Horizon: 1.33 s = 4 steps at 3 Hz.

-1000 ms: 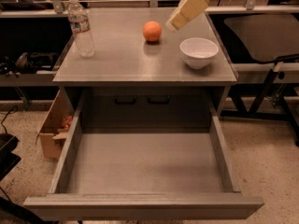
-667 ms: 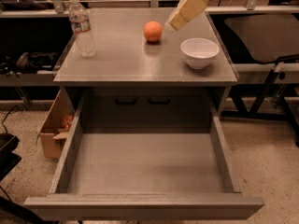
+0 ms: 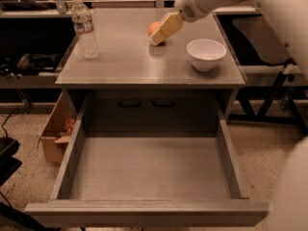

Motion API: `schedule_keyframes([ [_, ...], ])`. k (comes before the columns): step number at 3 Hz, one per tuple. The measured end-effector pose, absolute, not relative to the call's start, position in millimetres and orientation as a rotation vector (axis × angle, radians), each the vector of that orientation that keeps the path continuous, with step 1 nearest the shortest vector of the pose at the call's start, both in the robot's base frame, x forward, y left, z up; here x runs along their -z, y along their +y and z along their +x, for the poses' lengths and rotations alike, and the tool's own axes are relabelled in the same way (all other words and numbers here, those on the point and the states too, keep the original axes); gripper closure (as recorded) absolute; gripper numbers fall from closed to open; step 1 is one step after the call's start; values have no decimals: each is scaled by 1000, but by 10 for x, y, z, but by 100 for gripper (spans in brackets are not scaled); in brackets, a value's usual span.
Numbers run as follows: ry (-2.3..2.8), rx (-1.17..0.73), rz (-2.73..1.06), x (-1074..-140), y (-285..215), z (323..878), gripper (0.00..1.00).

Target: Place orange into top drawer

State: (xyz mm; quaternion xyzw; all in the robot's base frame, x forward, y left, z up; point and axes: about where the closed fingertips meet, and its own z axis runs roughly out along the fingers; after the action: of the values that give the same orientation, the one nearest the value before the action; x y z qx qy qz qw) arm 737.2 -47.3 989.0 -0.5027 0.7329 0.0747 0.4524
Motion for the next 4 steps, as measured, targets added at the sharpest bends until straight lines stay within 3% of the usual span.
schedule_keyframes([
  [2, 1876, -215, -1219, -8892, 8, 8557, 0],
  [4, 1946, -156, -1122, -8577, -47, 9146, 3],
])
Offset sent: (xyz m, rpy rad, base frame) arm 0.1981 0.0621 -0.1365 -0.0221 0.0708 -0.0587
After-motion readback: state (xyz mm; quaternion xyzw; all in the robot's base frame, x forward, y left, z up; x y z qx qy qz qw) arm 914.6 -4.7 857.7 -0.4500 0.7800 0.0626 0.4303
